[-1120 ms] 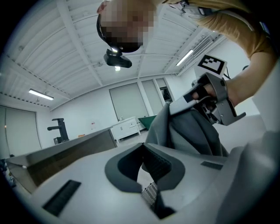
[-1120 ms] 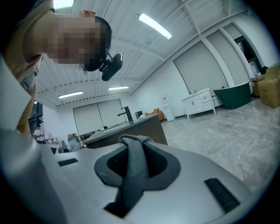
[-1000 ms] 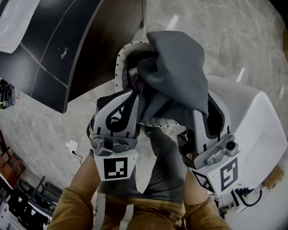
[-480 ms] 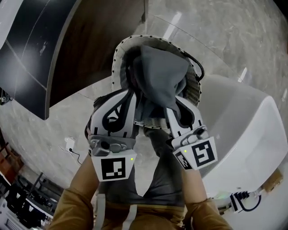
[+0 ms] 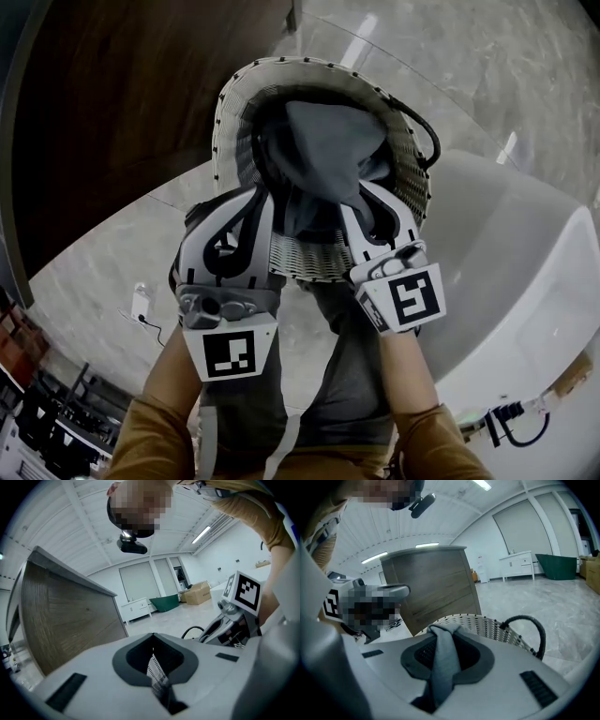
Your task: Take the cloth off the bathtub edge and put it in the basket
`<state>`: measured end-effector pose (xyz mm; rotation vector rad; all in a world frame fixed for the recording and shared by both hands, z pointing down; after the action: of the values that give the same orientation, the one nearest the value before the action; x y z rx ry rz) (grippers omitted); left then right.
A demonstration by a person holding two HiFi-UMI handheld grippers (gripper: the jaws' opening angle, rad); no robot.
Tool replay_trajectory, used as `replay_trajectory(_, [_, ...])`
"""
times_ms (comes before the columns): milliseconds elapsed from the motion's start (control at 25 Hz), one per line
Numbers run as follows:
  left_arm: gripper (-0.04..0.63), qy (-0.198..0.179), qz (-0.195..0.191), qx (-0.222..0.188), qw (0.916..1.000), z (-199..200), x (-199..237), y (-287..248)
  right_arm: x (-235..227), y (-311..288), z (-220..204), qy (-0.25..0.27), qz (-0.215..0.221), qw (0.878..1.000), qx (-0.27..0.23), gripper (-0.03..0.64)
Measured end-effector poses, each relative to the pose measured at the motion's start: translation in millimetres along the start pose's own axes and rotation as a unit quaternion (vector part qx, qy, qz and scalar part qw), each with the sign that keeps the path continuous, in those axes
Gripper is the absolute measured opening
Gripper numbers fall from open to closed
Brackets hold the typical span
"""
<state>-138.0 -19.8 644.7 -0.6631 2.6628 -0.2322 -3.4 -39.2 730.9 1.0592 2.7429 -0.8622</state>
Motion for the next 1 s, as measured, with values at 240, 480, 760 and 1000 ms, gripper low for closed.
replay_trajectory(240, [0.003, 0.001, -0.011, 0.004, 0.9999, -16.2, -9.1, -10.1, -12.2, -30.2, -53.2, 0.019, -0.001, 0.997, 0.077, 0.071])
replay_trajectory(480, [0.003, 0.004, -0.020, 0.014, 0.9997, -4.1, -5.1, -9.9, -13.5, -30.2, -67.6, 0.034, 0.005, 0.988, 0.153, 0.213])
replay_trajectory(760, [0.003, 0.013, -0.027, 0.022, 0.9993, 39.3, 3.0, 5.9, -13.7, 8.2, -24.2, 0.027, -0.031, 0.988, 0.149, 0.230])
replay_trajectory(1000, [0.003, 0.017, -0.053, 0.007, 0.9984, 92.8, 4.9, 19.1, 12.7, 51.4, 37.5, 0.020, -0.020, 0.994, 0.110, 0.179])
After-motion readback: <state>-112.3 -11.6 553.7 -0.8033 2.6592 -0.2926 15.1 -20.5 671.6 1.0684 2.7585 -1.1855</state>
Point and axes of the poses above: the fingertips, and each gripper's own axes: y backward along the fingers, x to its left, z out of its top, the point moved 5 cm from there along y, backward along the fingers, and after that the axes turned 4 degrees about -z, right-handed, at the moved point
